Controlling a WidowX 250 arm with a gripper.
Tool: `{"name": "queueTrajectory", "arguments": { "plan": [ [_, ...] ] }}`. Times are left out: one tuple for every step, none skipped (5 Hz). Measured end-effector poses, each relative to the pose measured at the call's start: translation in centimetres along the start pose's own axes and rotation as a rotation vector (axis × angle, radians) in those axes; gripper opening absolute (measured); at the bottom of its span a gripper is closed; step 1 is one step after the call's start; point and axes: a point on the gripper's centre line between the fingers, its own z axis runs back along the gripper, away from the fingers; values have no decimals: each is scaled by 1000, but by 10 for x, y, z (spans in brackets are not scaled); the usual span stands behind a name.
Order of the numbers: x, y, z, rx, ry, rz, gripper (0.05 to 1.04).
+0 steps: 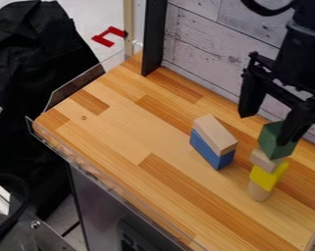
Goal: Put the green cube on top of the wooden rectangular block
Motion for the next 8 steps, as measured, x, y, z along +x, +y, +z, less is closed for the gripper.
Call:
{"name": "queueTrajectory", "arguments": {
  "plan": [
    [3,-2,-1,18,13,-1,999],
    [7,-5,-2,24,13,-18,999],
    [9,-6,-15,12,52,-15,999],
    [10,-4,-18,5,63,-14,999],
    [13,-3,-26,-5,88,-7,950],
    [16,-4,-27,-26,74,0,690],
    [17,-3,-27,-34,67,6,594],
    [16,-1,-28,-51,66,24,594]
  ]
}}
